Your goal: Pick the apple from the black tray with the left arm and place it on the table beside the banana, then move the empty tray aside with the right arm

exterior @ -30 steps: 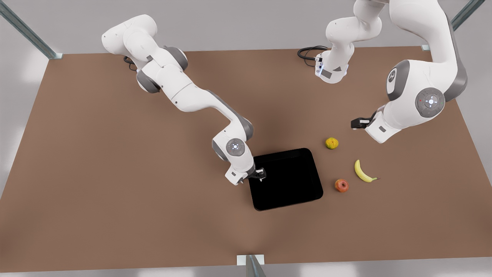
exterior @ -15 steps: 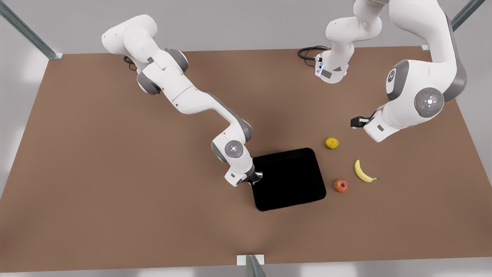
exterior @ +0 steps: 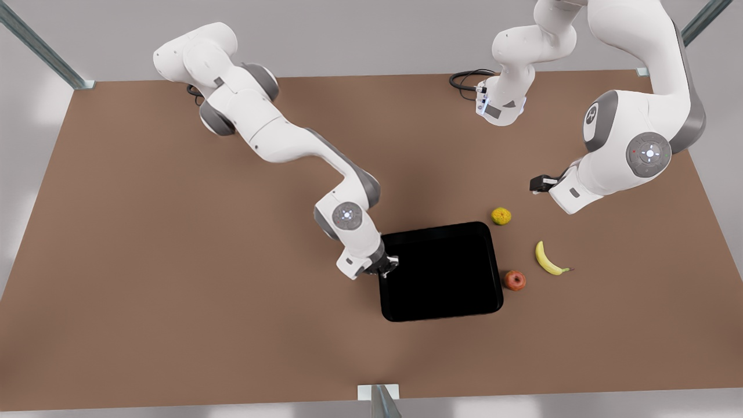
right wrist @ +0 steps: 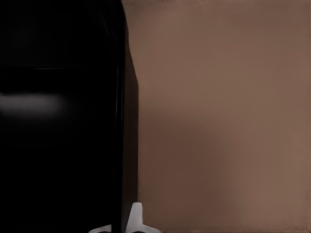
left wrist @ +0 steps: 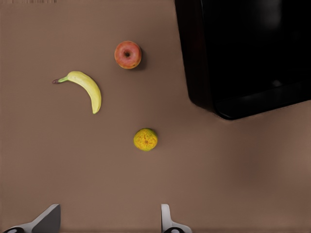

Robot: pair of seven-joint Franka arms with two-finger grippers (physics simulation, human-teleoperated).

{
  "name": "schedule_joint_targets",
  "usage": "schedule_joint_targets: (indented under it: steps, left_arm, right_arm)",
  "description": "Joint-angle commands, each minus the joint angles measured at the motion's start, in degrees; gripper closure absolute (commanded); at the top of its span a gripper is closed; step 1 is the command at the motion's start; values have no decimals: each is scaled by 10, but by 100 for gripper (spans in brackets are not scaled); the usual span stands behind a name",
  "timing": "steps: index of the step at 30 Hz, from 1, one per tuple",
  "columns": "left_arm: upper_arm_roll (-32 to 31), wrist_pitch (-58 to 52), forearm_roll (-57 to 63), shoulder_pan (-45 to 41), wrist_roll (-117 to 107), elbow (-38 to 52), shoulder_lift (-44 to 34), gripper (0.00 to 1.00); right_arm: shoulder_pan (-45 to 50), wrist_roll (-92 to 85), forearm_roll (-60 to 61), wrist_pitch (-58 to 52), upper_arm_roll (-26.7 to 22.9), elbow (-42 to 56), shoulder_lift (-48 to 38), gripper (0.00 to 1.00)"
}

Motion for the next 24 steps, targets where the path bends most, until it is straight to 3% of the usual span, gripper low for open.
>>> schedule_joint_targets:
  steps: [1, 5, 18, 24]
  left_arm:
    - [-1, 0, 1, 0, 14, 0, -1, 0]
    - [-1, -1, 1, 0, 13, 1, -1, 0]
    - [-1, -2, 1, 0, 13, 6, 0, 0]
    - [0, -4, -6, 0, 13, 35, 13, 0]
  right_arm:
    - [-9, -12, -4, -59, 3, 0, -17, 100]
    - [-30, -48, -4, -180, 7, -15, -78, 100]
    - [-176, -181, 0, -164, 7, -379, -335, 100]
    - [-302, -367, 46, -164, 7, -500, -461, 100]
